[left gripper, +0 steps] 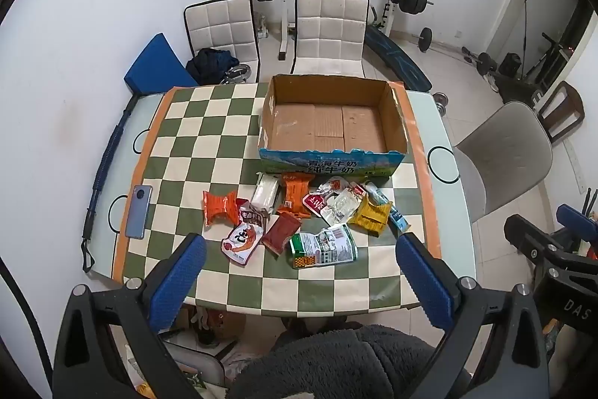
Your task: Organize snacks
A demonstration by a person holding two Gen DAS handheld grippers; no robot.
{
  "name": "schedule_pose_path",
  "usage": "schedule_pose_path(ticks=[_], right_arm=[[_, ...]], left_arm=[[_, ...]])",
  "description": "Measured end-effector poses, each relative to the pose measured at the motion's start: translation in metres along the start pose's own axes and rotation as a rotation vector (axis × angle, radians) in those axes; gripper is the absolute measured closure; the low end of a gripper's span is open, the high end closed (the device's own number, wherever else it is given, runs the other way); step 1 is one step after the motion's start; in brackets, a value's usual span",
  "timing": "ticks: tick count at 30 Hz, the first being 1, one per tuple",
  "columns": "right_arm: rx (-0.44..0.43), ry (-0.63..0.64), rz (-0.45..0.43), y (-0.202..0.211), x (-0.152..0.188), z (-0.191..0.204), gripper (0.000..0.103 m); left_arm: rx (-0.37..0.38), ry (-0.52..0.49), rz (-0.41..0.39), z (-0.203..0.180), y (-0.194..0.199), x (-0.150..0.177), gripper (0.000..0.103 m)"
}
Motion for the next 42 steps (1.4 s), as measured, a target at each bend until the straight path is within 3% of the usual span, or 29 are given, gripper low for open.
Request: schedule_pose_path(ticks=[42], right_arm=[[-0.018, -0.009, 0.008, -0.001, 0.0033, 0.0023, 0.0]], left_arm=[[0.006, -0.001, 0.003, -0.0028, 0.0012, -0.0021, 0.0]])
Point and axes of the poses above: each gripper's, at about its wrist camera, not at the fingertips, and y roughly against the way its jaws point, z to its left, x to its underside, the point moved 2 cm from there along -y, roughly the way its jaws point, and after that the axes turned 5 degrees about x, right-handed, at the moved point
